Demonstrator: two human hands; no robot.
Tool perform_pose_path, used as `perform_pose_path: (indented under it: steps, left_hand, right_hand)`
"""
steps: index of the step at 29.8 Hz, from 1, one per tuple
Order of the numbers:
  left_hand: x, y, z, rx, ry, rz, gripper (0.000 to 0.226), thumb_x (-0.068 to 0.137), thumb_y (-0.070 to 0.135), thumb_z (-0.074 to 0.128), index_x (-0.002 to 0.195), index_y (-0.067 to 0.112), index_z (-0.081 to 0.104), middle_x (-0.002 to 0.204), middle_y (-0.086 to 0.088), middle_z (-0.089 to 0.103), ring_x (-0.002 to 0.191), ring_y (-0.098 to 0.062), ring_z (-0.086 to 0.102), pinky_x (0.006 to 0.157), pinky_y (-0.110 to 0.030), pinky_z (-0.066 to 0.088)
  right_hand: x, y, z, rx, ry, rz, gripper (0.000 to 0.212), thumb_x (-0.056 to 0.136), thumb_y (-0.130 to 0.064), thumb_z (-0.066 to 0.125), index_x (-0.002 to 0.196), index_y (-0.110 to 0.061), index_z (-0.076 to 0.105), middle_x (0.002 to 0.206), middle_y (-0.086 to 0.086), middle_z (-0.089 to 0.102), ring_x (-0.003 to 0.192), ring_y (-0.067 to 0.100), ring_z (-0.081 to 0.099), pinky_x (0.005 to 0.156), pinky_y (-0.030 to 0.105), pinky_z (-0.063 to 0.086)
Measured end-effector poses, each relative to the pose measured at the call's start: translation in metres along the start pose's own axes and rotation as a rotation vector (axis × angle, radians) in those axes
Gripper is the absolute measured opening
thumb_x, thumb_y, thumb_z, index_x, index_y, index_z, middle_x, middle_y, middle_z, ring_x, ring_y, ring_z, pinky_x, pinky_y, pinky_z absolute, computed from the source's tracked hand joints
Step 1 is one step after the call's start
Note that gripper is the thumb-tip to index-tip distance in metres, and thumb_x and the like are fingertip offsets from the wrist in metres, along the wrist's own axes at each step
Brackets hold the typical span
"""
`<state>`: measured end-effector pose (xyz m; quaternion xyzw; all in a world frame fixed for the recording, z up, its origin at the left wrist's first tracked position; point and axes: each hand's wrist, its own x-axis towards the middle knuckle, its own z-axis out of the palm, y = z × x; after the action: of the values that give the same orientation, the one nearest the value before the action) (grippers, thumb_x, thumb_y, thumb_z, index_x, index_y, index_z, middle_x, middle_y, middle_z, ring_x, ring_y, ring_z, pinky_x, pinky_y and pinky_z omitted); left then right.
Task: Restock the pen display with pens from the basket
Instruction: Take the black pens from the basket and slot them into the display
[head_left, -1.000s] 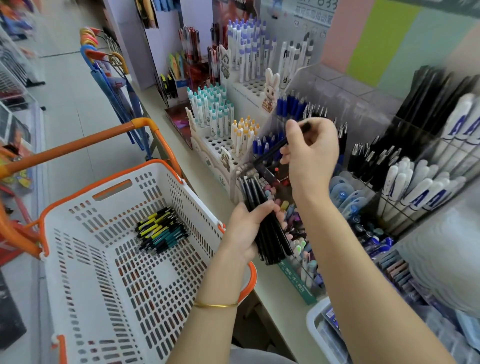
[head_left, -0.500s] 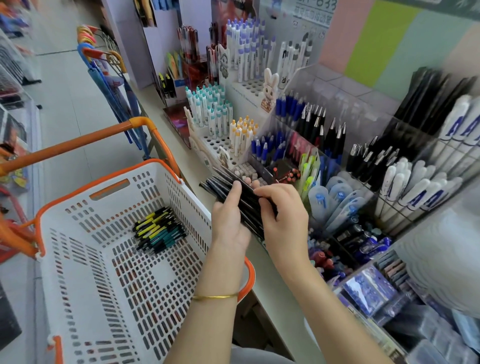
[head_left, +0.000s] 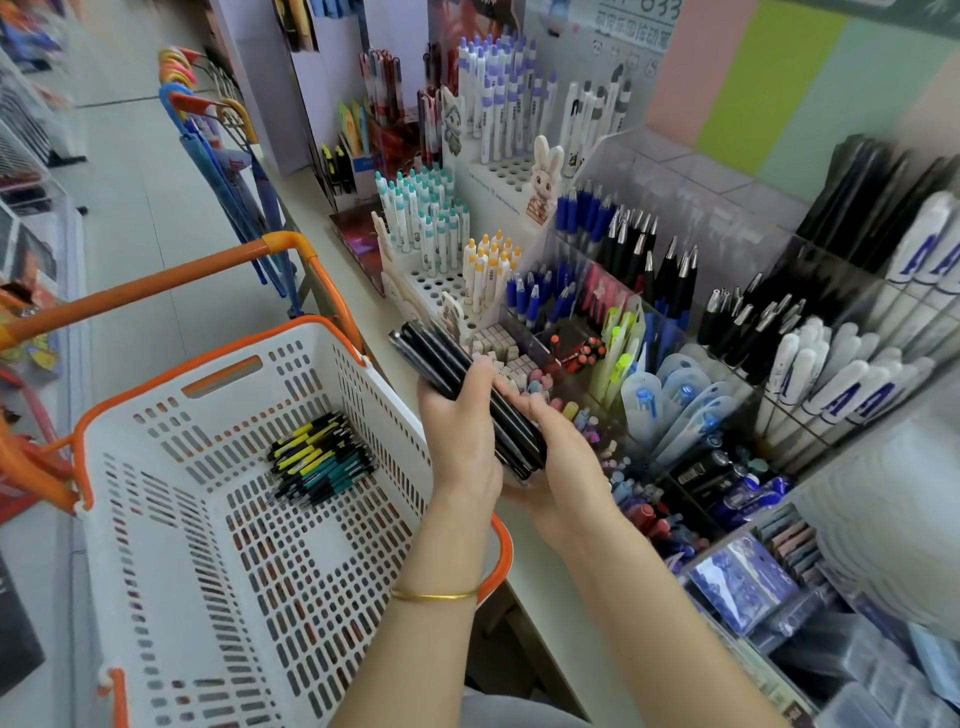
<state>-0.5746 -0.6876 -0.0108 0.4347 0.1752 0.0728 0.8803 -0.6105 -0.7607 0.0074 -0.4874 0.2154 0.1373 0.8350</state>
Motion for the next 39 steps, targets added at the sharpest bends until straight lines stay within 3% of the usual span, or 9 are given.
perform_pose_path:
  steps: [3,11,15,18,24,27,31,36,39]
  left_hand:
    - [-0.006,0.0,0.002,0.086,-0.077,0.073,0.031,0.077,0.012,0.069,0.105,0.013,0.056,0.083,-0.013,0.059,0.074,-0.026,0.061,0.083,-0.053,0.053]
    - [-0.018,0.003,0.01,0.22,-0.134,0.131,0.027,0.086,-0.001,0.065,0.102,0.018,0.055,0.068,0.006,0.067,0.069,-0.014,0.068,0.075,-0.038,0.06]
    - [-0.014,0.003,0.005,0.189,-0.131,0.111,0.034,0.083,0.016,0.067,0.113,0.013,0.052,0.083,-0.002,0.061,0.077,-0.022,0.059,0.086,-0.051,0.053]
    - [-0.009,0.004,0.0,0.163,-0.171,0.087,0.04,0.088,0.012,0.064,0.123,0.004,0.048,0.076,-0.002,0.058,0.069,-0.018,0.057,0.076,-0.044,0.053]
    - [-0.016,0.007,0.001,0.183,-0.254,-0.018,0.024,0.093,0.006,0.06,0.107,0.025,0.057,0.091,0.0,0.07,0.09,-0.023,0.068,0.077,-0.037,0.056]
    - [-0.018,0.008,0.003,0.163,-0.314,-0.039,0.029,0.095,0.002,0.054,0.108,0.028,0.057,0.101,-0.002,0.07,0.101,-0.025,0.067,0.088,-0.044,0.053]
    - [-0.019,0.012,0.003,0.163,-0.354,-0.038,0.022,0.094,-0.004,0.053,0.097,0.017,0.058,0.065,-0.003,0.059,0.059,-0.017,0.056,0.055,-0.031,0.049]
    - [-0.016,0.009,0.002,0.071,-0.41,-0.201,0.021,0.089,-0.007,0.058,0.105,0.003,0.049,0.052,-0.002,0.049,0.045,-0.014,0.044,0.045,-0.025,0.043]
    - [-0.013,0.004,0.0,-0.006,-0.465,-0.258,0.042,0.078,0.024,0.077,0.102,0.003,0.049,0.06,0.0,0.05,0.048,-0.011,0.045,0.047,-0.025,0.044]
  right_hand:
    - [0.01,0.005,0.0,0.412,-0.047,0.191,0.025,0.098,-0.028,0.049,0.093,-0.014,0.069,0.095,0.011,0.072,0.091,0.023,0.068,0.09,0.04,0.051]
    - [0.028,0.014,0.004,0.509,-0.026,0.131,0.024,0.095,-0.022,0.055,0.11,-0.008,0.067,0.106,0.012,0.071,0.105,0.026,0.066,0.094,0.039,0.05]
    - [0.018,0.007,0.004,0.151,0.09,0.011,0.023,0.095,-0.017,0.053,0.111,-0.009,0.068,0.107,0.011,0.071,0.099,0.022,0.067,0.086,0.037,0.055]
    - [0.012,-0.004,0.006,-0.425,0.255,-0.387,0.031,0.095,-0.006,0.045,0.118,-0.017,0.062,0.114,-0.003,0.062,0.104,0.007,0.06,0.089,0.029,0.053]
    - [0.011,-0.044,0.023,-0.905,0.055,-0.987,0.035,0.094,-0.01,0.051,0.126,-0.021,0.06,0.102,-0.002,0.056,0.095,-0.002,0.05,0.086,0.015,0.042]
    - [0.015,-0.054,0.029,-1.198,0.001,-0.973,0.038,0.094,-0.017,0.056,0.131,-0.023,0.057,0.102,0.001,0.05,0.095,0.009,0.05,0.087,0.026,0.045]
    - [0.017,-0.062,0.03,-1.345,-0.003,-0.917,0.028,0.091,-0.019,0.059,0.12,-0.021,0.06,0.099,-0.004,0.047,0.089,0.012,0.05,0.081,0.027,0.044]
    - [0.018,-0.072,0.026,-1.139,-0.016,-0.772,0.015,0.092,-0.014,0.056,0.106,-0.011,0.055,0.089,-0.005,0.054,0.081,0.013,0.054,0.075,0.028,0.048]
    - [0.019,-0.072,0.022,-1.011,0.017,-0.719,0.012,0.092,-0.014,0.055,0.104,-0.011,0.054,0.093,0.002,0.061,0.087,0.016,0.059,0.075,0.028,0.049]
